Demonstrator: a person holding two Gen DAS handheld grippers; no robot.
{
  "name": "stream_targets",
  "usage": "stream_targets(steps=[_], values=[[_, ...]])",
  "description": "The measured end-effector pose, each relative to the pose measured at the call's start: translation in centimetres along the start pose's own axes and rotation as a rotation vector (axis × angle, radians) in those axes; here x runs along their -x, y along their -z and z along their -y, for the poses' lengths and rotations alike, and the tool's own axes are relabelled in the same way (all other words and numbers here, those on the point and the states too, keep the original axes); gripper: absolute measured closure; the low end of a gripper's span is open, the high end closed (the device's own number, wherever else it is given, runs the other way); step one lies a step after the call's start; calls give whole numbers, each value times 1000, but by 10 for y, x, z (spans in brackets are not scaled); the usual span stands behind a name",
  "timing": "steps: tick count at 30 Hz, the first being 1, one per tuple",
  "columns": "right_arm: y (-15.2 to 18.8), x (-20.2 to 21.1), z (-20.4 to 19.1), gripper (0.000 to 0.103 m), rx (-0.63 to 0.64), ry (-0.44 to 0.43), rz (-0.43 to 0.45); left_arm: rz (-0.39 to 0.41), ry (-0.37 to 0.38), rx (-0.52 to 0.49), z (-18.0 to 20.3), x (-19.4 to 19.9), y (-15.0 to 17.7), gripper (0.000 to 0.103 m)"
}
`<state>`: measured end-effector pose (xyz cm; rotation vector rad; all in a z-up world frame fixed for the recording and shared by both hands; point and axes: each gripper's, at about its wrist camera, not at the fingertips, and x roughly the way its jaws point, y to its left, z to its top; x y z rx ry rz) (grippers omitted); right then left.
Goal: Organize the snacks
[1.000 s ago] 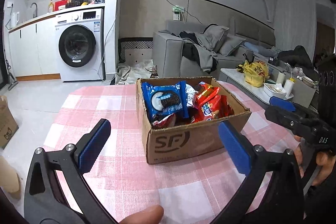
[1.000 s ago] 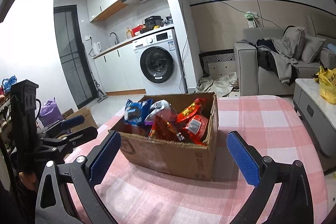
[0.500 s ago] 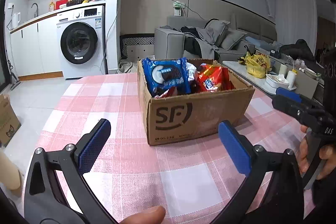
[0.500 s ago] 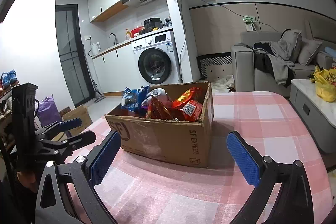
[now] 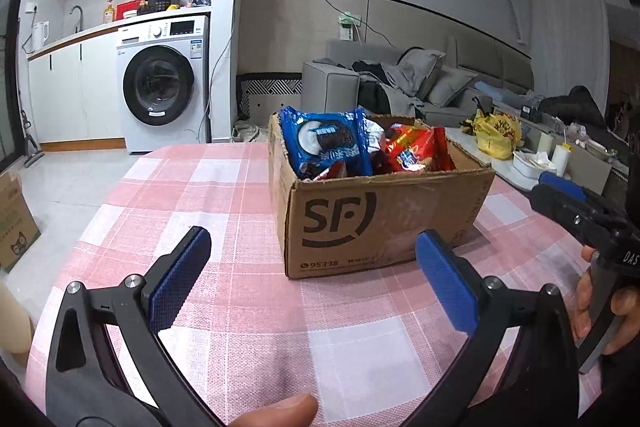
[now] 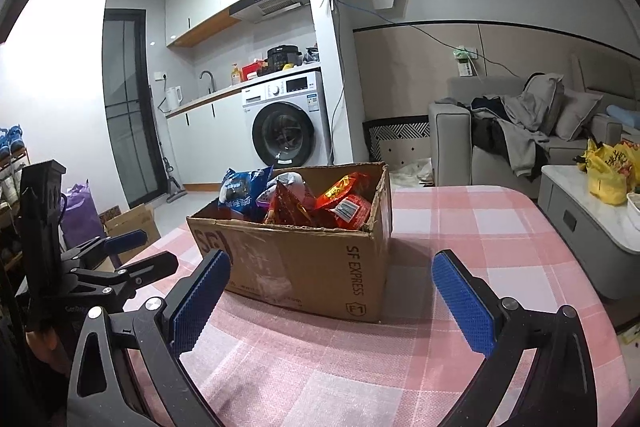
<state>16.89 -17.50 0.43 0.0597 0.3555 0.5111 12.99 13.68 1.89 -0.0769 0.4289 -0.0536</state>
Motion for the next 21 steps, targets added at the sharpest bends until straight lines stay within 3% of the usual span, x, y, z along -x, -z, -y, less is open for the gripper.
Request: stream_targets(steps=[21], values=[[4,-4,9,0,-31,23,14,6,-25,18,-3,-6,5,1]])
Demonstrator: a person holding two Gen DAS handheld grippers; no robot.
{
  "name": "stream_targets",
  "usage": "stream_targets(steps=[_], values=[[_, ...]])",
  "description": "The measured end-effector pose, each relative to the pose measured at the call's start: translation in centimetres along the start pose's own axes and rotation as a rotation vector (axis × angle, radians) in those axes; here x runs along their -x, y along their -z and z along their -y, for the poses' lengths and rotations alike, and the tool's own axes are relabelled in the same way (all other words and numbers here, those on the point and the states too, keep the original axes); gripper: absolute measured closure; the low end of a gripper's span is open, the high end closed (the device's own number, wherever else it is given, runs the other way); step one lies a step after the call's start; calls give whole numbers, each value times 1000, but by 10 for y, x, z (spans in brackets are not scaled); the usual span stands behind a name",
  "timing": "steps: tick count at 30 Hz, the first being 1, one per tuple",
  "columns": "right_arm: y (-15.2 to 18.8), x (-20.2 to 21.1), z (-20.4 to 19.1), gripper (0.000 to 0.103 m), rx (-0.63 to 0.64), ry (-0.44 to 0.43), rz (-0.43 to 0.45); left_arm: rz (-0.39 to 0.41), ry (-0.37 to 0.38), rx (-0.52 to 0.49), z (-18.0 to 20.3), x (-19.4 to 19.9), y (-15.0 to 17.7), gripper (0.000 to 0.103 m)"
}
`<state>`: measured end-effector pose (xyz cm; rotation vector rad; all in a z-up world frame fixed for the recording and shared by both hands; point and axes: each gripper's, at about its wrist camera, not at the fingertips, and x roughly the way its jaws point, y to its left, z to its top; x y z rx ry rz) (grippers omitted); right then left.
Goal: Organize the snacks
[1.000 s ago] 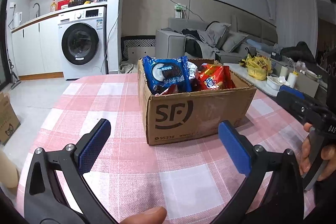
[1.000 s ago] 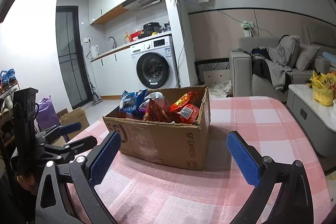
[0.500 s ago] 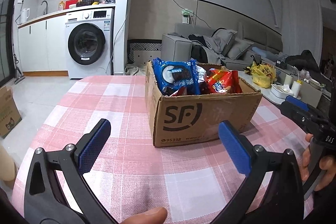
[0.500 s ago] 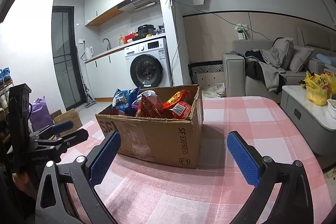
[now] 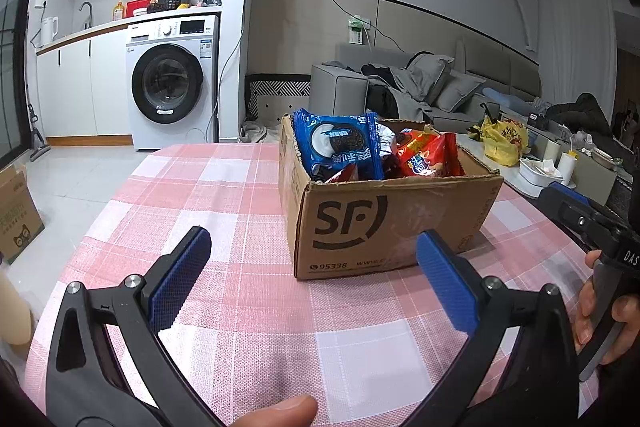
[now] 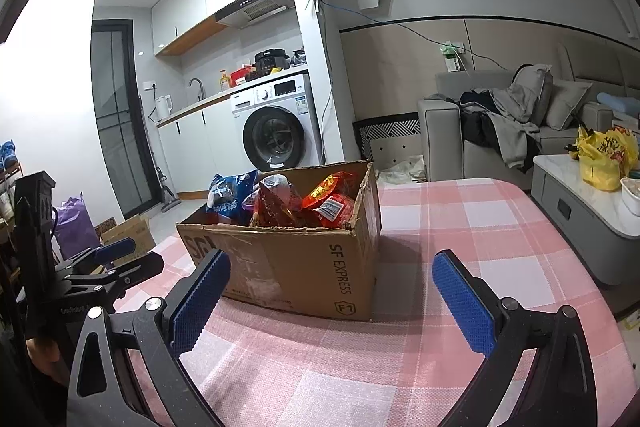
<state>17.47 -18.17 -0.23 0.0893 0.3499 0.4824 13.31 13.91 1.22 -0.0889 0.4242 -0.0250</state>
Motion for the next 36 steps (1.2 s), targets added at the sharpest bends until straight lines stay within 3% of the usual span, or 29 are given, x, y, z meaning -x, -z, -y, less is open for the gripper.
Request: stream_targets(steps=[36], values=[[3,1,-3,0,11,-1,0,3,-1,1,0,-1,2,1]])
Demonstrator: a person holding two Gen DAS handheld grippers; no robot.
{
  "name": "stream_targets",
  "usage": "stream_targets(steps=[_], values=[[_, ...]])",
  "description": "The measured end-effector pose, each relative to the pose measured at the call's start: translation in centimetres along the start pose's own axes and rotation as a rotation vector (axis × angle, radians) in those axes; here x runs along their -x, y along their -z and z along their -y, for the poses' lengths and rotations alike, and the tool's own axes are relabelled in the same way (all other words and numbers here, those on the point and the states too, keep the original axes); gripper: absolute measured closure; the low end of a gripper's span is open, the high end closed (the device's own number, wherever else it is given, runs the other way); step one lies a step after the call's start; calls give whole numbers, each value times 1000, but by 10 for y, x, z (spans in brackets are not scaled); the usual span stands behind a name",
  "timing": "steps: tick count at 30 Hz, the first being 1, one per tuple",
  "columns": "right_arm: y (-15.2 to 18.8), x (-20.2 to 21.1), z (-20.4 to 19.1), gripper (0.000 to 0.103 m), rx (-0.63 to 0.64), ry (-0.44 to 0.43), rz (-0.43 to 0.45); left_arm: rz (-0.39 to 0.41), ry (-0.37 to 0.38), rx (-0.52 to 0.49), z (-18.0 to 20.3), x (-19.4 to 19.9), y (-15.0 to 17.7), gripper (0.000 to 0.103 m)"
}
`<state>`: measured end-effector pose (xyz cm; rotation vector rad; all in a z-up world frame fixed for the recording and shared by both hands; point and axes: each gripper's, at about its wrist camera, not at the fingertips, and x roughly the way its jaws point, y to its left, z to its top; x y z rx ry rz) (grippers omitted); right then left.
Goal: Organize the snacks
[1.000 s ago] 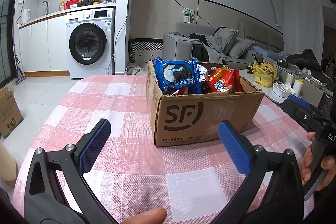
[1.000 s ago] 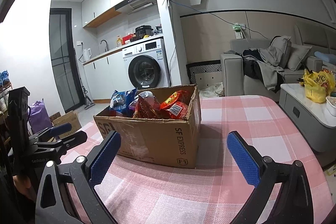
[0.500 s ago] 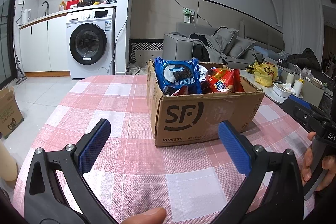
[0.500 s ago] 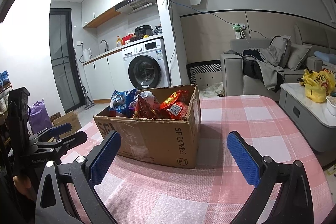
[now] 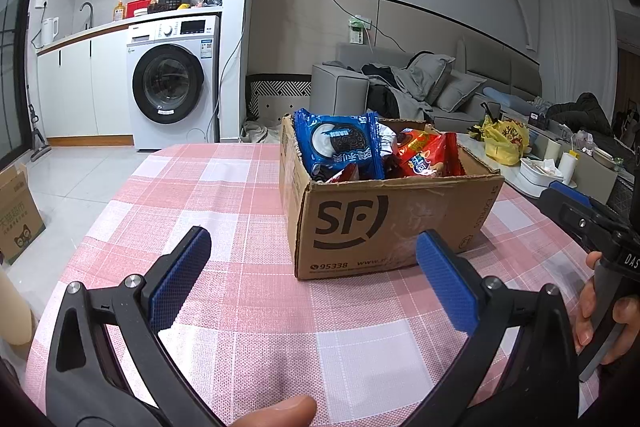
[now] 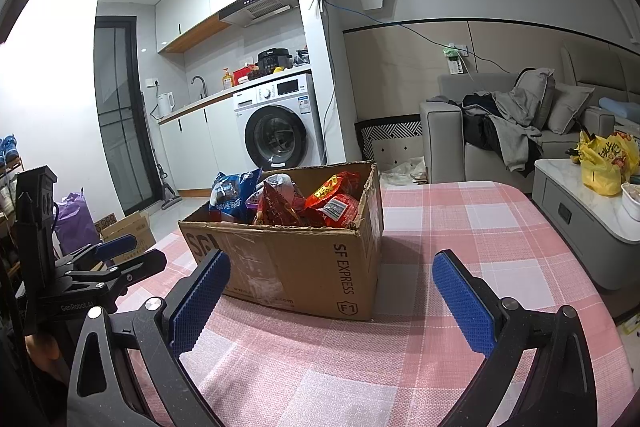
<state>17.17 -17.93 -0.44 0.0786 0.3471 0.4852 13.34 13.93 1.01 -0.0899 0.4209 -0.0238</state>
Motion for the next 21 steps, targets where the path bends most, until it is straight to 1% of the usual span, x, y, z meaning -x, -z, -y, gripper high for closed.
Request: stream_targets(steps=[21], values=[[0,0,-2,0,5,-2,1,2,1,-3,1,0,1,1]])
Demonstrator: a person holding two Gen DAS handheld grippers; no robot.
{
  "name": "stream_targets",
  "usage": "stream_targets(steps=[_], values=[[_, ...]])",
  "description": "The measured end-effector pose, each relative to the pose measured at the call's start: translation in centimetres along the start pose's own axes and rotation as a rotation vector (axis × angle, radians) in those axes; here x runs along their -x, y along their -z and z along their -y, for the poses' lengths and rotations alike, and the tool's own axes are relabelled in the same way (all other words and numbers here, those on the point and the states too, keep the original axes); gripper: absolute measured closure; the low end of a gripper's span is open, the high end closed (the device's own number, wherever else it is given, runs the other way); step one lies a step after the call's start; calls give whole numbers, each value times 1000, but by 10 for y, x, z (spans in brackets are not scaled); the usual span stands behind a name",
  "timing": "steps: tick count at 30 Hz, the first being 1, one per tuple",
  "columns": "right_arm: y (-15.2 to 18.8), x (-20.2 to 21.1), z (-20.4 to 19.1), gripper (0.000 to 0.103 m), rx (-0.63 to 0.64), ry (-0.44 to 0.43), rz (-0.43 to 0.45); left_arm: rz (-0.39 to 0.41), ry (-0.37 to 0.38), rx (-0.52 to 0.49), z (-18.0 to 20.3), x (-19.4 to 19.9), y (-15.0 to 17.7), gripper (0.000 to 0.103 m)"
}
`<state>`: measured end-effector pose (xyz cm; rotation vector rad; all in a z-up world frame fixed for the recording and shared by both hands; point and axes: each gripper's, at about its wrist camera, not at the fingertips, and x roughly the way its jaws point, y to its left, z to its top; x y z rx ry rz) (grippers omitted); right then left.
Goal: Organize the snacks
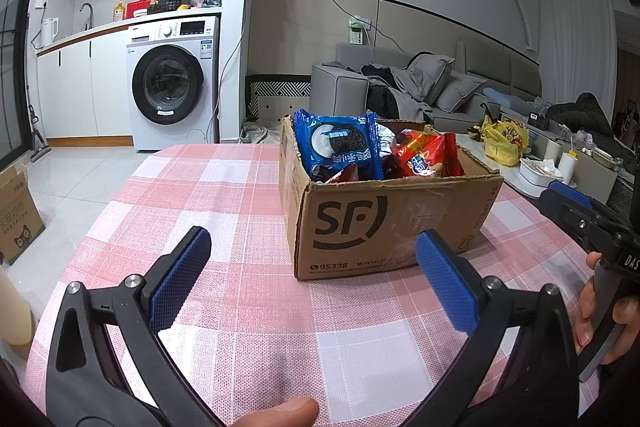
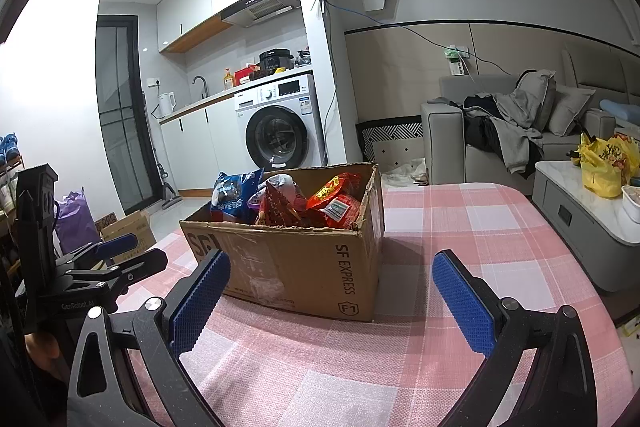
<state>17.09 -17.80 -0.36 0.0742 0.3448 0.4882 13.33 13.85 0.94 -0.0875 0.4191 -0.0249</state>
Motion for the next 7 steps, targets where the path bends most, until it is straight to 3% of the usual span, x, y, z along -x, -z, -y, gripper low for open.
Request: stream_targets(steps=[7], values=[[-1,0,-6,0,30,-8,3,5,7,1,0,0,1,1]])
